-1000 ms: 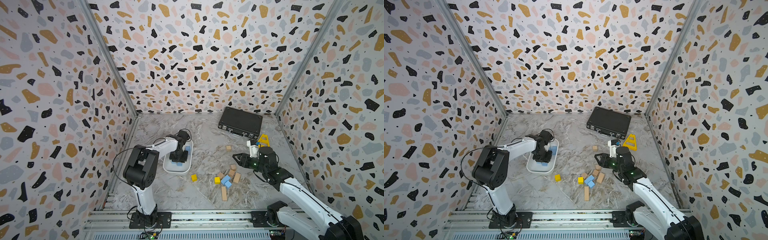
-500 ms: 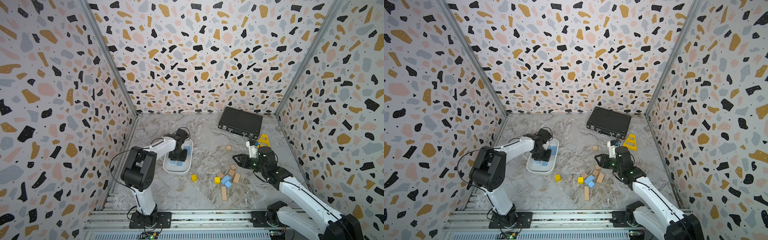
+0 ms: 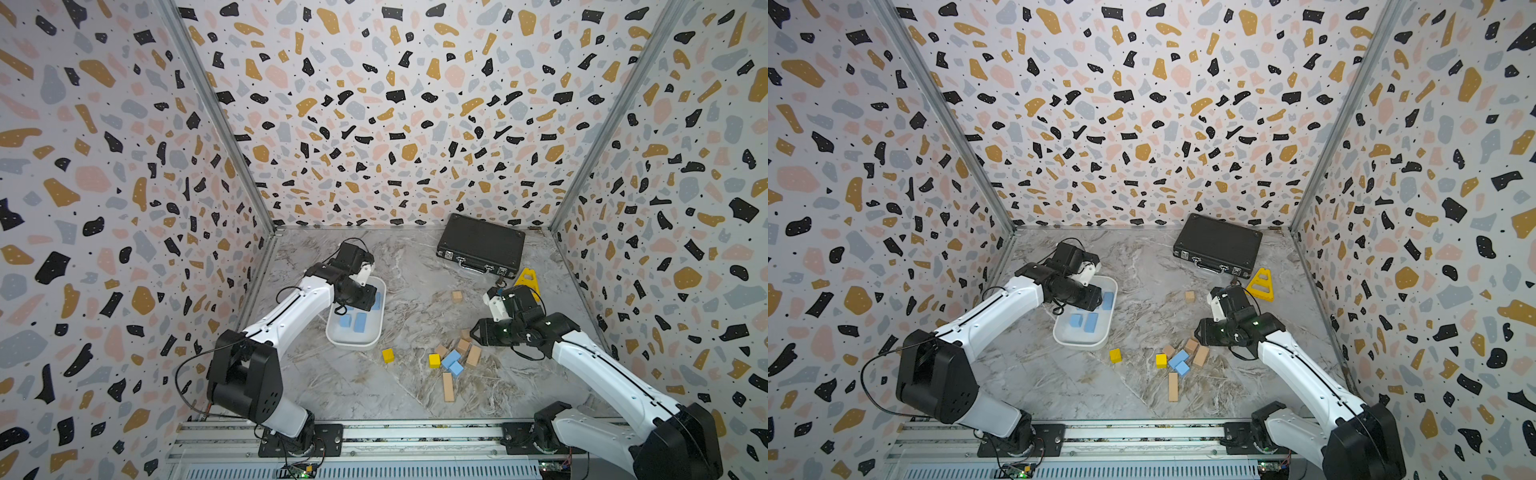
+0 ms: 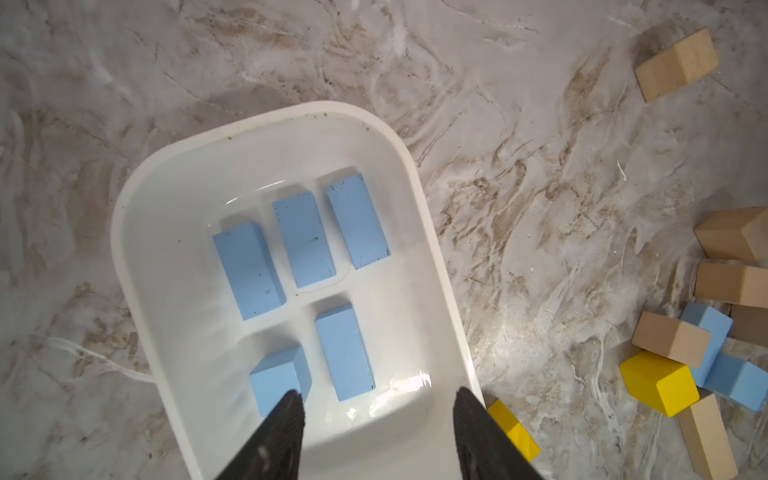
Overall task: Pick out the blue building blocks
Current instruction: Pick up the building block from the center of the board.
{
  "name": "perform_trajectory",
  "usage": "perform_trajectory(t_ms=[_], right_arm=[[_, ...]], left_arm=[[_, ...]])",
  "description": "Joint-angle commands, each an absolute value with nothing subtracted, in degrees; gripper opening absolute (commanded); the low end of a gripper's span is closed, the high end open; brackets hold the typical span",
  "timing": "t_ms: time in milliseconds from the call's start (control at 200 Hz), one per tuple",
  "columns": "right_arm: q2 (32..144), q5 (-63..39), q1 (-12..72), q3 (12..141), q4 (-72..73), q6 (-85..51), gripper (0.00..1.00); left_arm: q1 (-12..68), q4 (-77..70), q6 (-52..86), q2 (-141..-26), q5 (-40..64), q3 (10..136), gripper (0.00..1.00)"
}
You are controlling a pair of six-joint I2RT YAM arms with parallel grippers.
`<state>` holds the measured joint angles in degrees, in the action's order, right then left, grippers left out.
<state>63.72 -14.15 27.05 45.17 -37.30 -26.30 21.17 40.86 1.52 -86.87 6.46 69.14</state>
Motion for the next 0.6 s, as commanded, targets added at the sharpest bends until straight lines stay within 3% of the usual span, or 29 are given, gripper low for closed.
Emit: perform_trajectory(t_ms=[0,596], right_arm=[[66.3,-10.17,30.08,48.86,-49.3,-24.26,0.49],[84.1,-6.89,44.69,56.03,-49.93,-19.71,0.51]], left_arm=[[20.93,40.62,-2.26,-85.48,7.73,67.94,0.59],[16.91,37.59,-1.66,-79.24,2.38,63.49,0.71]])
